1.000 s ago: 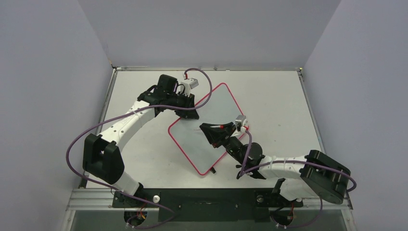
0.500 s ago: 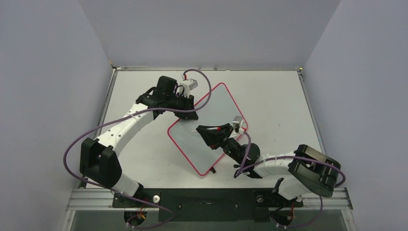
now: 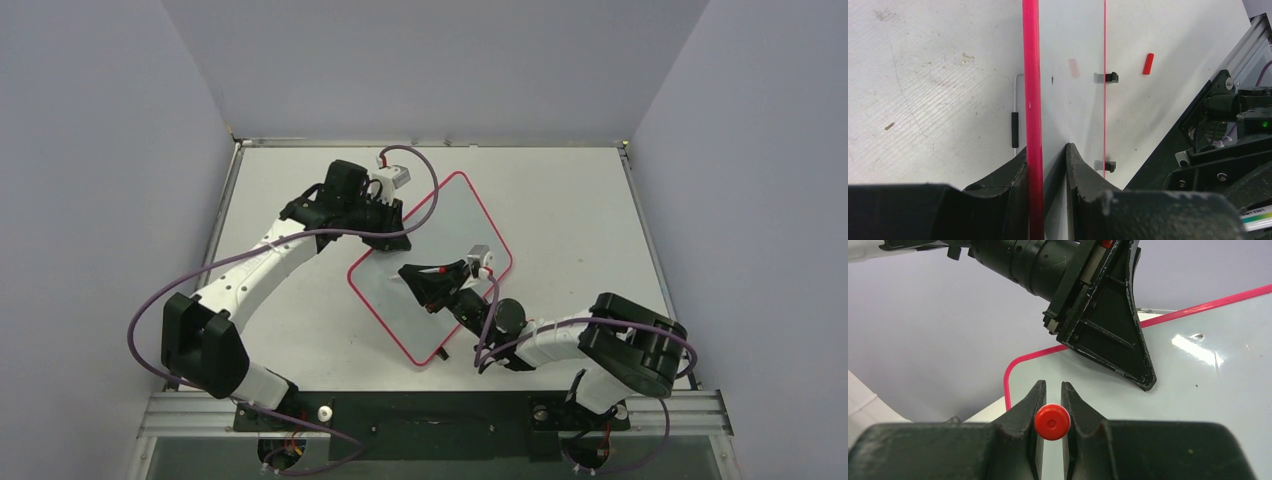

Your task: Write a sentence on the whiteboard

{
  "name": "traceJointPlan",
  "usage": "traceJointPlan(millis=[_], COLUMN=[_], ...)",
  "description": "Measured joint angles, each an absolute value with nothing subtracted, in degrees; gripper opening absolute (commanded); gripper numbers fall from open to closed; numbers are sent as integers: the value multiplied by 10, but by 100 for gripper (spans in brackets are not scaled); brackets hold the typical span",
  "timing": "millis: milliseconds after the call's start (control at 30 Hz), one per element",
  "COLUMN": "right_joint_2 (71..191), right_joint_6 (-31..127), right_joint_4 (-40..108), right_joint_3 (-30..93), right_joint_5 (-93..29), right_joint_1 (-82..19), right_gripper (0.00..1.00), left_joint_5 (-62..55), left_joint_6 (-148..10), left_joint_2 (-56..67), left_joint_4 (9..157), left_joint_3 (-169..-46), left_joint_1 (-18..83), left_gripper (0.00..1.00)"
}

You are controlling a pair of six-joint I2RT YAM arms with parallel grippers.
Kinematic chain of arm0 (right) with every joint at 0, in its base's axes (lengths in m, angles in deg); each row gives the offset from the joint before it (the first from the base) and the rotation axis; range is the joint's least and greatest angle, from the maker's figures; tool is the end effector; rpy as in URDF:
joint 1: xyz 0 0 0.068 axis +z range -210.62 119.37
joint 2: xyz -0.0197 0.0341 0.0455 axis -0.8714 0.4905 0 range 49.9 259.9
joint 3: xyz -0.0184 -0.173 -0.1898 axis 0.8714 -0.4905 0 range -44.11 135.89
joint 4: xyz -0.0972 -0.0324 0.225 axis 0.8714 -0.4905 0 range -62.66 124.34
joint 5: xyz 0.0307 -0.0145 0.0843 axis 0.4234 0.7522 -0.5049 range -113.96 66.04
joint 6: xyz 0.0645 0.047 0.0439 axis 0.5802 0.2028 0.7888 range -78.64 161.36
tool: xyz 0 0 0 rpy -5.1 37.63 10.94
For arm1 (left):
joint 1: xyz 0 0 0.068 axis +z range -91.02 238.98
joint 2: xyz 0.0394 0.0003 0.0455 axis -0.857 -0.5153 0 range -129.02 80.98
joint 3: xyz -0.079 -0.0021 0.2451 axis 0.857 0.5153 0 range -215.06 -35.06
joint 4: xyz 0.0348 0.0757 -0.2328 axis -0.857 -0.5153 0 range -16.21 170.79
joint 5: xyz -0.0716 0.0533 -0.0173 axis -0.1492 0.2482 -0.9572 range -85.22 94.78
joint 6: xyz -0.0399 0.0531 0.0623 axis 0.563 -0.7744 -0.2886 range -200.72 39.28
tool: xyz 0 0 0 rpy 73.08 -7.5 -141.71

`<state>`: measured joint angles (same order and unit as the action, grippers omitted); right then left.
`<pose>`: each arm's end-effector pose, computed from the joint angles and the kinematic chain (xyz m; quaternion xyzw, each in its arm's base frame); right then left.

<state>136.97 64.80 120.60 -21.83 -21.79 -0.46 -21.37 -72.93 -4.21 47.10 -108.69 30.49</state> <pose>0.1540 0.2623 0.2359 -0.1624 0.5392 0.5428 0.6231 0.2817 -0.1938 0.2690 0.2466 0.8706 -0.3143 0.2872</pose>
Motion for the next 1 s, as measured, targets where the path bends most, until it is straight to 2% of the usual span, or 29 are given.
traceJointPlan(millis=[1000], right_joint_2=[1417], right_joint_6=[643], right_joint_4=[1226], right_joint_3=[-198], right_joint_5=[-195], right_joint_1=[9], right_gripper=[0], left_joint_5=[-187], left_joint_6=[-724], left_joint_2=[-32], left_joint_4=[467], left_joint_3=[-1087], left_joint_1=[289], left_gripper=[0])
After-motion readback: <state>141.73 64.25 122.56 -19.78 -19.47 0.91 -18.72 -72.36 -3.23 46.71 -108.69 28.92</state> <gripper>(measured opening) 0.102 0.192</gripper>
